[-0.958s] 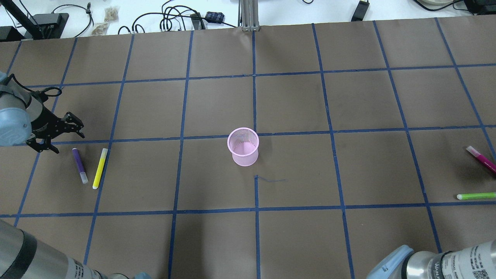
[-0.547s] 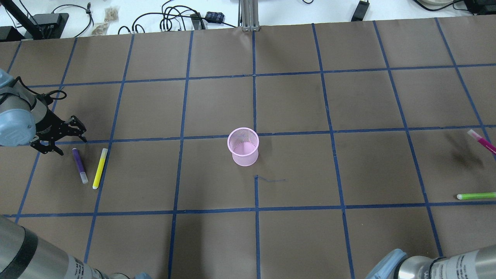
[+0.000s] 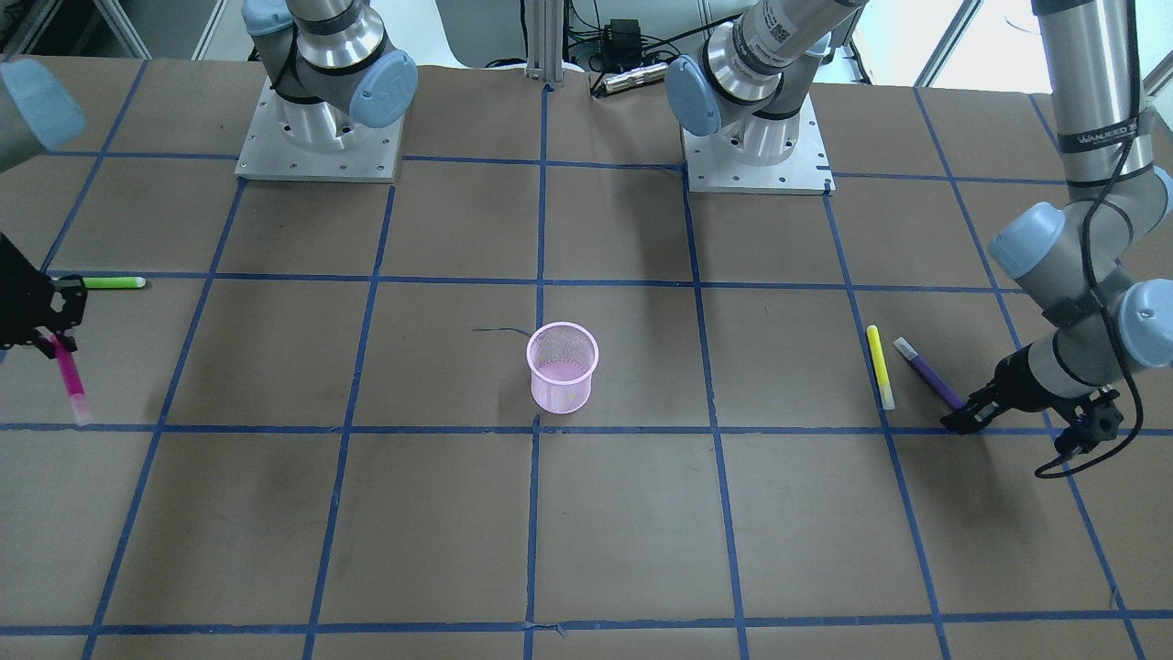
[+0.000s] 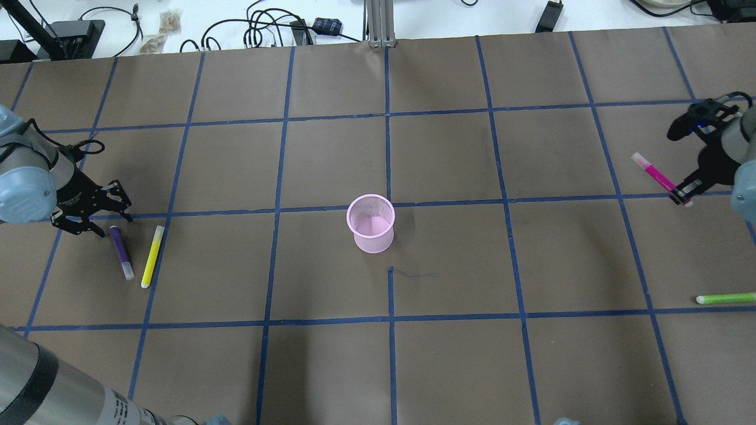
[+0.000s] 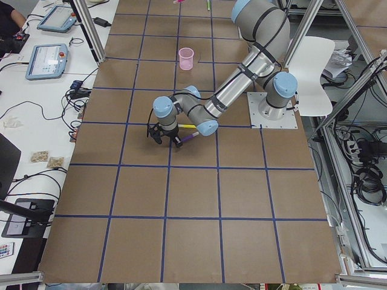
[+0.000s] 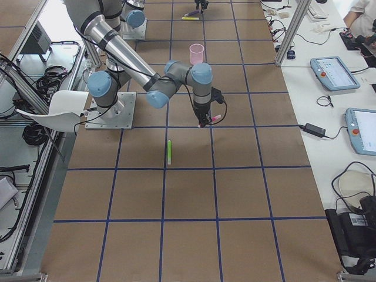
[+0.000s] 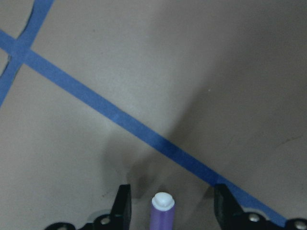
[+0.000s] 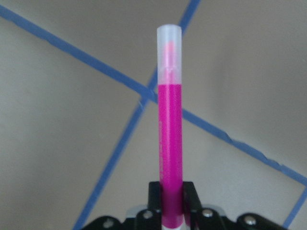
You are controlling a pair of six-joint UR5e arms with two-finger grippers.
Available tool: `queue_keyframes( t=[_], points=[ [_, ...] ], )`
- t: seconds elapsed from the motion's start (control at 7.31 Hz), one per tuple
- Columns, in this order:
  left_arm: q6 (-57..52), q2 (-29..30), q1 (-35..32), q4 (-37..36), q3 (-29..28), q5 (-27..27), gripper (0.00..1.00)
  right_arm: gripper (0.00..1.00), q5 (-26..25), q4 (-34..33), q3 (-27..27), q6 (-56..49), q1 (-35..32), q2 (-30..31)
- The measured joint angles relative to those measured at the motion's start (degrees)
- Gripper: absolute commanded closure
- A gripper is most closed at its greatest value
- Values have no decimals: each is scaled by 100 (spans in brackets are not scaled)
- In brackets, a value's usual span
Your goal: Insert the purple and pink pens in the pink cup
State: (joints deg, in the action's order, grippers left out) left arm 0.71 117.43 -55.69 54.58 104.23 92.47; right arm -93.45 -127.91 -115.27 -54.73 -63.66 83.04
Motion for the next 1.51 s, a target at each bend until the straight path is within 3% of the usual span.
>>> queue_keyframes(
  t=[0.14,0.55,0.68,0.96,1.51],
  points=[
    [0,-3,-1,57,-1,-1,100,100,-126,461,221,1050,-720,90],
    [-14,-27,-2,189,-33,-3,100,100,-12,2355,1539,4479,-2774,-41],
    [-39,-66,-5,204,-102,10,100,100,268,2906,1934,5622,-3292,-199],
    [-246,-202,8,522,-525,185,100,100,1043,3376,2354,7355,-4054,-599],
    [-500,-364,11,1149,-1158,511,100,100,2825,3486,2489,8991,-4479,-1000]
  ],
)
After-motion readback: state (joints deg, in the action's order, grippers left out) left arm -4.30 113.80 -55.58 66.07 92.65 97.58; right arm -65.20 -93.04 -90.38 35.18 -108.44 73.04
